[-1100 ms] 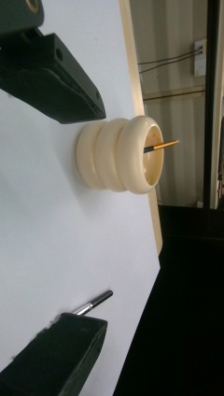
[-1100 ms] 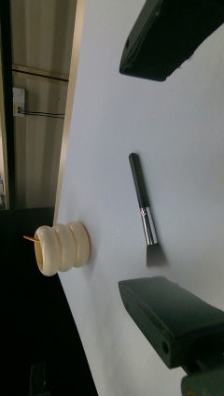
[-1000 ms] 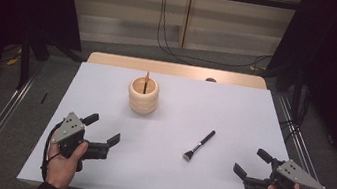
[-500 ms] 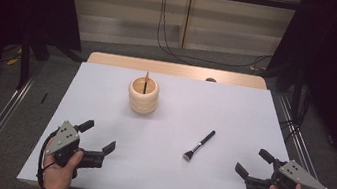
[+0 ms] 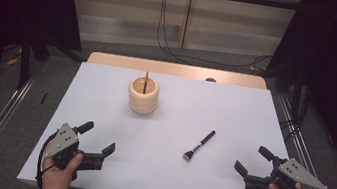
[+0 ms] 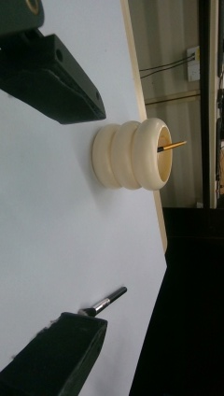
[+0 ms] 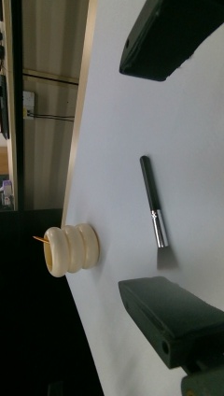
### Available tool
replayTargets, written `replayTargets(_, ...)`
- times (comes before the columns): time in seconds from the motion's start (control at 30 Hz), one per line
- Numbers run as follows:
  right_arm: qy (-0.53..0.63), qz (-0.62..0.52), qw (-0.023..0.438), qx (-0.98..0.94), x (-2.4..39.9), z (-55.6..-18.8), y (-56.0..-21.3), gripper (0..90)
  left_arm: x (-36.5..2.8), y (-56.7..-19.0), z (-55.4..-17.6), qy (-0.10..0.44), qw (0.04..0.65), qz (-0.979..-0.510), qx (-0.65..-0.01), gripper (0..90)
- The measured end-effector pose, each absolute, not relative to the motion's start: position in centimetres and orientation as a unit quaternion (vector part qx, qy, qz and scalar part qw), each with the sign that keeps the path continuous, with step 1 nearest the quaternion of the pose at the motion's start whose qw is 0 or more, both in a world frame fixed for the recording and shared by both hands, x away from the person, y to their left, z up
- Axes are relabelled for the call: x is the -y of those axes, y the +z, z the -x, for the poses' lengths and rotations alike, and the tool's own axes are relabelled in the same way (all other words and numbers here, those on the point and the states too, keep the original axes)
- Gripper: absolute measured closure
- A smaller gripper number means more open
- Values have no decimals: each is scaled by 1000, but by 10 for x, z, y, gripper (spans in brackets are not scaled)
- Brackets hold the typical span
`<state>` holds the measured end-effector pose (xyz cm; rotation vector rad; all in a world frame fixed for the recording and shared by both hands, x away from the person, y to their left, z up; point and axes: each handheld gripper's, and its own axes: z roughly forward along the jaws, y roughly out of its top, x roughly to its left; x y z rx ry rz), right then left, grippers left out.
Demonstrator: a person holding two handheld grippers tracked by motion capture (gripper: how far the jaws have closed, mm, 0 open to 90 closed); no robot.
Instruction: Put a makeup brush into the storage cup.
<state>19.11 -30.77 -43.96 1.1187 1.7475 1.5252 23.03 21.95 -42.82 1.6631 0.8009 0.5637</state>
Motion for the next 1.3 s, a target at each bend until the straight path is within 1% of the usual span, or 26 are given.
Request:
replayTargets(0.1, 571, -419, 280, -647, 307, -194, -436, 0, -219, -428, -228, 238, 569, -711, -338, 22)
replayTargets(0.17, 574, -414, 280, -648, 306, -195, -433, 0, -219, -428, -227, 247, 564, -714, -332, 22)
replayTargets(0.3, 586, -410, 280, -640, 303, -200, -425, 0, -217, -427, -227, 244, 575, -707, -333, 22)
replayTargets(0.4, 586, -412, 274, -642, 302, -205, -419, 0, -215, -427, -227, 245, 570, -710, -333, 22)
replayTargets(0.5, 589, -408, 280, -639, 299, -211, -414, 0, -217, -427, -227, 246, 573, -706, -335, 22)
replayTargets(0.73, 595, -392, 288, -640, 283, -237, -399, 0, -218, -426, -226, 250, 578, -701, -335, 22)
replayTargets(0.8, 598, -389, 283, -640, 278, -244, -397, 0, -218, -426, -225, 252, 577, -701, -336, 22)
replayTargets(0.97, 594, -373, 289, -652, 264, -262, -392, 0, -218, -427, -226, 244, 577, -706, -329, 22)
replayTargets(1.2, 600, -372, 274, -653, 252, -284, -387, 0, -219, -427, -226, 251, 575, -704, -332, 21)
replayTargets(1.3, 600, -373, 276, -651, 251, -294, -380, 0, -220, -428, -227, 252, 575, -703, -335, 21)
